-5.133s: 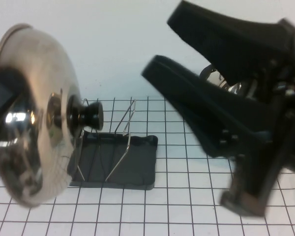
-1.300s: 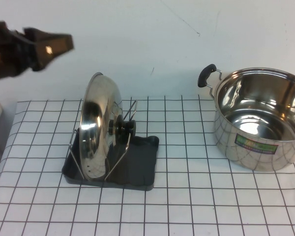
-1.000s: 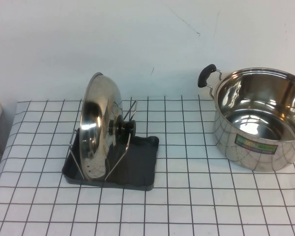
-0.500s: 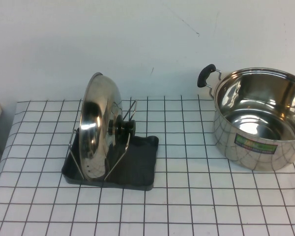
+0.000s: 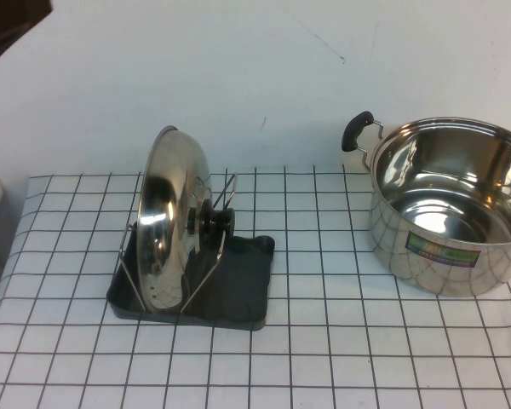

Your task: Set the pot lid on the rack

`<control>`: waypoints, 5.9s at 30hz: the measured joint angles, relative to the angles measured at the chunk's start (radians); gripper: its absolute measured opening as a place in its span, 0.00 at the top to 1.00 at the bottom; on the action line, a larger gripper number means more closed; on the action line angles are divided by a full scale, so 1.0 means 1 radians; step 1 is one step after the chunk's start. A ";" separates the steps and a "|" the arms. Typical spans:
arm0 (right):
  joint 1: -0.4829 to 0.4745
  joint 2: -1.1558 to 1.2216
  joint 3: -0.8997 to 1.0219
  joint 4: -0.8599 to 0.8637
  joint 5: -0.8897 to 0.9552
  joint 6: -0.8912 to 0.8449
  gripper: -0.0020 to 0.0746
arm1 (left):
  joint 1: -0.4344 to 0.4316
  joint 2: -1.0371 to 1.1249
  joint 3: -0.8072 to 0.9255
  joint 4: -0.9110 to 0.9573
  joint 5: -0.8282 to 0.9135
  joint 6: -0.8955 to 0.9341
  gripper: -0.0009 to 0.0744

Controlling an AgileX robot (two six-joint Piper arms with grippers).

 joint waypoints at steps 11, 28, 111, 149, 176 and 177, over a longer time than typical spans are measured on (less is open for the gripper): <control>0.000 -0.136 0.028 0.002 0.052 -0.005 0.98 | -0.050 -0.371 0.417 0.000 0.238 0.261 0.99; 0.000 -0.137 0.028 0.002 0.061 -0.005 0.98 | -0.050 -0.462 0.664 0.000 0.189 0.289 0.99; 0.000 -0.137 0.028 0.004 0.065 -0.005 0.98 | -0.087 -0.889 1.099 -1.958 1.192 2.039 0.99; -0.405 -0.226 0.329 0.044 -0.331 -0.156 0.98 | -0.092 -0.889 1.098 -1.962 1.194 2.015 0.99; -0.966 -0.311 0.485 0.169 -0.424 -0.151 0.98 | -0.092 -0.889 1.098 -1.962 1.197 2.015 0.99; -0.966 -0.311 0.485 0.169 -0.424 -0.120 0.98 | -0.092 -0.889 1.098 -1.962 1.197 2.015 0.99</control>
